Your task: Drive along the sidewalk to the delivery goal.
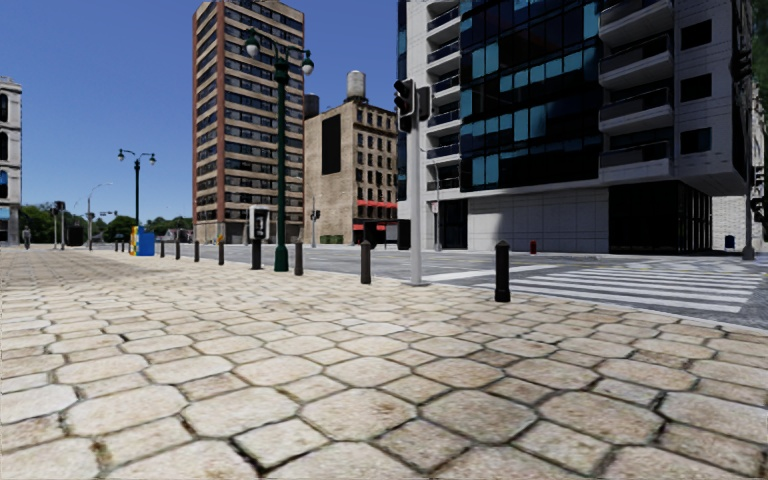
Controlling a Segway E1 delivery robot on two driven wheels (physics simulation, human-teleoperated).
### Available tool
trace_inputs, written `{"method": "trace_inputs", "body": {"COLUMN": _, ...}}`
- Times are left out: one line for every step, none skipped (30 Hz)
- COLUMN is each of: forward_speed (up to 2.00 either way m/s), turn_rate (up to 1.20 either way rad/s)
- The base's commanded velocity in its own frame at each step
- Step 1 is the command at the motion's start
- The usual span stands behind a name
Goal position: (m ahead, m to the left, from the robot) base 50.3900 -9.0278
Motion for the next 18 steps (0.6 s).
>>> {"method": "trace_inputs", "body": {"forward_speed": 1.26, "turn_rate": -0.49}}
{"method": "trace_inputs", "body": {"forward_speed": 1.27, "turn_rate": -0.49}}
{"method": "trace_inputs", "body": {"forward_speed": 1.29, "turn_rate": -0.49}}
{"method": "trace_inputs", "body": {"forward_speed": 1.33, "turn_rate": -0.49}}
{"method": "trace_inputs", "body": {"forward_speed": 1.33, "turn_rate": -0.49}}
{"method": "trace_inputs", "body": {"forward_speed": 1.41, "turn_rate": -0.49}}
{"method": "trace_inputs", "body": {"forward_speed": 1.46, "turn_rate": -0.49}}
{"method": "trace_inputs", "body": {"forward_speed": 1.48, "turn_rate": -0.49}}
{"method": "trace_inputs", "body": {"forward_speed": 1.48, "turn_rate": -0.49}}
{"method": "trace_inputs", "body": {"forward_speed": 1.49, "turn_rate": -0.49}}
{"method": "trace_inputs", "body": {"forward_speed": 1.49, "turn_rate": -0.49}}
{"method": "trace_inputs", "body": {"forward_speed": 1.49, "turn_rate": -0.49}}
{"method": "trace_inputs", "body": {"forward_speed": 1.49, "turn_rate": -0.49}}
{"method": "trace_inputs", "body": {"forward_speed": 1.49, "turn_rate": -0.49}}
{"method": "trace_inputs", "body": {"forward_speed": 1.49, "turn_rate": -0.49}}
{"method": "trace_inputs", "body": {"forward_speed": 1.49, "turn_rate": -0.49}}
{"method": "trace_inputs", "body": {"forward_speed": 1.49, "turn_rate": -0.49}}
{"method": "trace_inputs", "body": {"forward_speed": 1.49, "turn_rate": -0.49}}
